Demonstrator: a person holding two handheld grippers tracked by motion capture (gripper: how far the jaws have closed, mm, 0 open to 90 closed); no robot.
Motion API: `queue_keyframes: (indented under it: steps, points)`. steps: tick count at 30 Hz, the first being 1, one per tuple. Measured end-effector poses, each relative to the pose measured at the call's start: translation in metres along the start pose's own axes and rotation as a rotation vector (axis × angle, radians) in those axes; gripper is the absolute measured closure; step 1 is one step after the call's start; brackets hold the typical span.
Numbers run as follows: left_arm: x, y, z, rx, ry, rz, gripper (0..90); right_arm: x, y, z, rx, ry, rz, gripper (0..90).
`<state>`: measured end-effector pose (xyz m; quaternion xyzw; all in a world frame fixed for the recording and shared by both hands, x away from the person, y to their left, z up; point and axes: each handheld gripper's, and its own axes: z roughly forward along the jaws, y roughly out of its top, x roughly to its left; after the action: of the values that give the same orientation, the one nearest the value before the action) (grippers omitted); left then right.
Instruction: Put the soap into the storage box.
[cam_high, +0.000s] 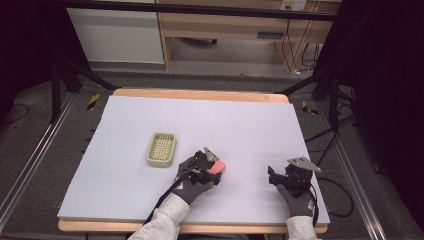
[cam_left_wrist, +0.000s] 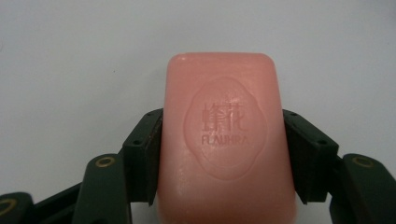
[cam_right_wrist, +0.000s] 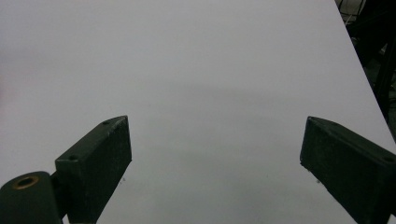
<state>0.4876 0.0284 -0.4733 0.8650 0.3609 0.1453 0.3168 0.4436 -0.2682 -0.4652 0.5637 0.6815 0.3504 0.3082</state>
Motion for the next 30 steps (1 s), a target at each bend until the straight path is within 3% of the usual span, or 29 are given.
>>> queue_keyframes:
  steps: [13,30]
  points:
    - [0.001,0.001,-0.004,-0.007,0.005,0.0,37.1,-0.001,0.0,0.0,-0.002,-0.001,0.006,9.1]
    - [0.011,0.002,-0.038,-0.046,-0.012,-0.016,37.1,-0.002,0.0,-0.002,-0.011,-0.002,0.006,9.1]
